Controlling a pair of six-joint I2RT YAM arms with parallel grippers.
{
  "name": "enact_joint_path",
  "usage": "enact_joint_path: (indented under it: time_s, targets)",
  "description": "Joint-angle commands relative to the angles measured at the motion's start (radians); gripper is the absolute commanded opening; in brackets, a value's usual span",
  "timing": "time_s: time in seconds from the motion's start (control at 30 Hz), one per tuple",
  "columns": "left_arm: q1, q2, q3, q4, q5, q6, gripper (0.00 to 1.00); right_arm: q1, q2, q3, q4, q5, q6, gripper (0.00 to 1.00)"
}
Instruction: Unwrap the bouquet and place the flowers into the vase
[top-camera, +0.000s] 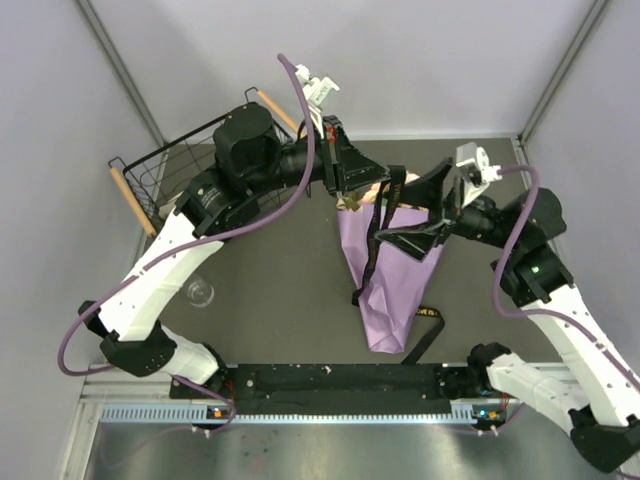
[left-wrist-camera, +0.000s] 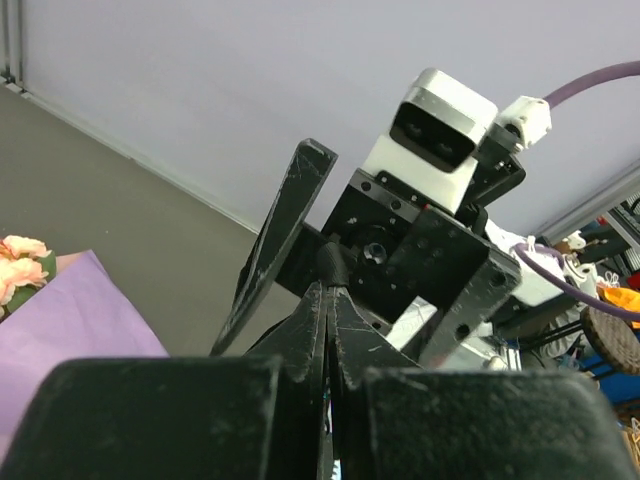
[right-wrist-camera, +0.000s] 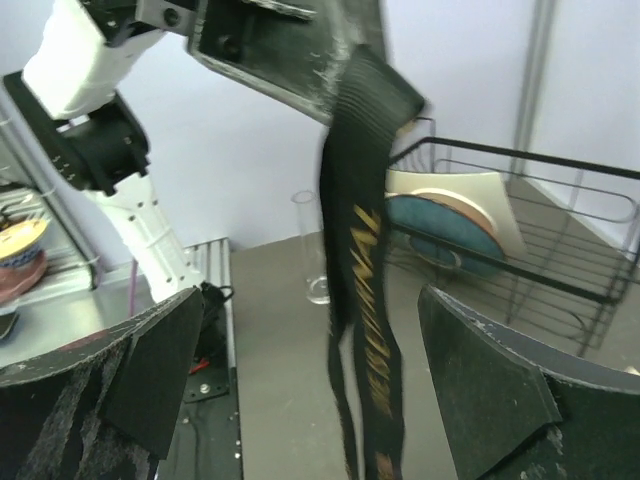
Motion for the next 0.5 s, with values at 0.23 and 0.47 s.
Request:
enact_joint_path:
  time_s: [0.23,0.47]
  targets:
    - [0.03,-0.121,-0.032,0.045,-0.113,-0.016,0.0,0.387,-0.003,-0.195,0.029,0.555,-0.134,0.71]
    - [0.05,-0.161,-0.092,0.143,-0.119,-0.093,0.0,0.493,0.093,-0.162,0.054,0.69,-0.134,0.5]
